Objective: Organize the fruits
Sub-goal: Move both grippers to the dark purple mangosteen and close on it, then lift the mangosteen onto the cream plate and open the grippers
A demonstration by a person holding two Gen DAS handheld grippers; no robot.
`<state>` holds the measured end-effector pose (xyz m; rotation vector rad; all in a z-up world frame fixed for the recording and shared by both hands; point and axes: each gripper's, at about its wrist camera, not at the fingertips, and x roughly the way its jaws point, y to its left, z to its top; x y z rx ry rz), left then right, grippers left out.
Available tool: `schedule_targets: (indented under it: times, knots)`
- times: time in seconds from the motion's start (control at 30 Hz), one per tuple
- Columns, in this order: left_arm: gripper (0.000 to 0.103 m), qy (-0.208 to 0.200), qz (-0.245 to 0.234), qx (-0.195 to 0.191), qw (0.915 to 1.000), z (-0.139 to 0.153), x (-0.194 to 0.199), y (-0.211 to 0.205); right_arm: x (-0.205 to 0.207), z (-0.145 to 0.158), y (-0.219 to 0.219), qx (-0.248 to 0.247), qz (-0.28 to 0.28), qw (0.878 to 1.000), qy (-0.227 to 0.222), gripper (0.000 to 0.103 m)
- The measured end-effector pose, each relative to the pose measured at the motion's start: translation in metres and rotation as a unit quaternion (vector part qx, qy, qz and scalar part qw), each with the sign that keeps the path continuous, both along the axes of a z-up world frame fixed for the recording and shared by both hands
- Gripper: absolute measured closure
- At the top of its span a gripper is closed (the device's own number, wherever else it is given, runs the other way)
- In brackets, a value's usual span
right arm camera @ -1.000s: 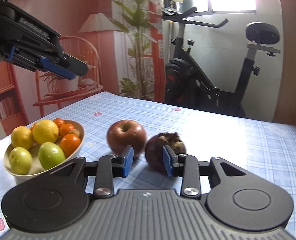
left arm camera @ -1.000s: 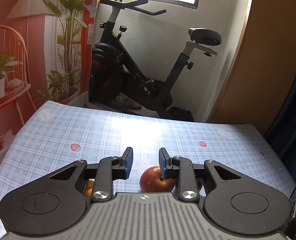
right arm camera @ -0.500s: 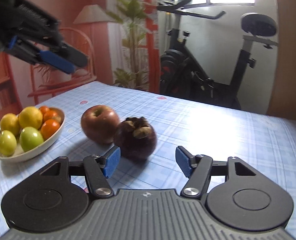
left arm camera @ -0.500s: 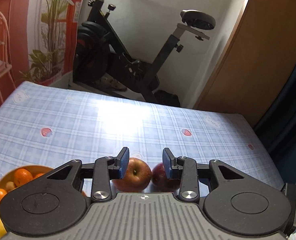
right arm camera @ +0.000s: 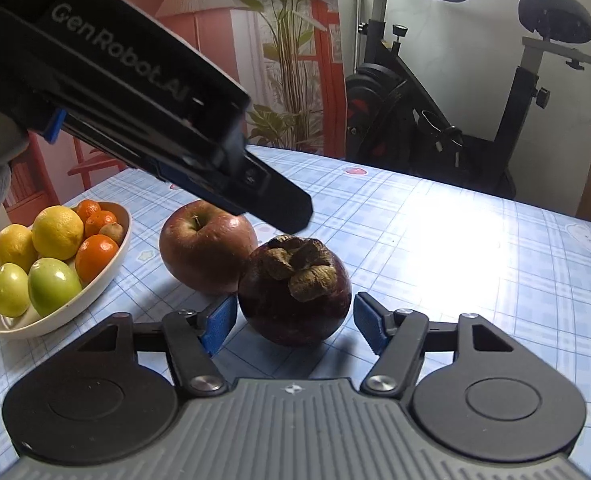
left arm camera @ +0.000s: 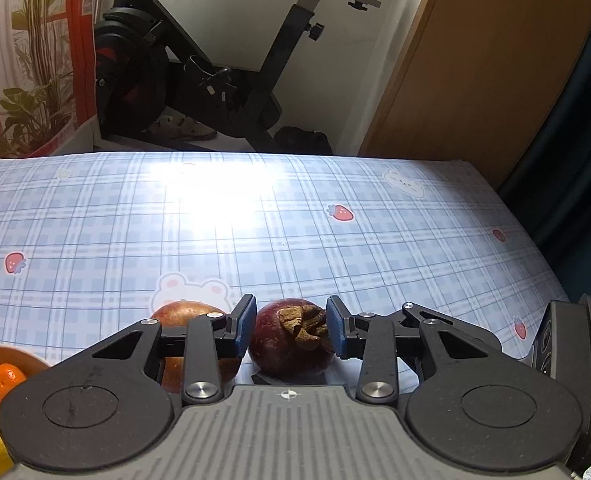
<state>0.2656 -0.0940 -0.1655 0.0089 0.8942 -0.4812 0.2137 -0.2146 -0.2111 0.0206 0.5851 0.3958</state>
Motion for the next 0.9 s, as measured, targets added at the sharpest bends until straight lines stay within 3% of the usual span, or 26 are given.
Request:
schedule_targets:
  times: [0.4, 0.73, 0.9]
  knots:
    - [0.065, 0.023, -0.006, -0.008, 0.9997, -0.003, 0.013, 0.001, 0.002, -0.001, -0.009, 0.032, 0.000, 0.999, 0.014, 0.041]
    - [0.065, 0.021, -0.025, -0.001, 0.9995, 0.001, 0.001, -0.001, -0.023, 0.003, -0.017, 0.066, -0.028, 0.997, -0.011, 0.042]
    - [0.065, 0.030, -0.026, -0.015, 0.9991, 0.003, -0.007, 0.006, -0.035, 0.006, -0.011, 0.058, -0.033, 0.998, -0.017, 0.042]
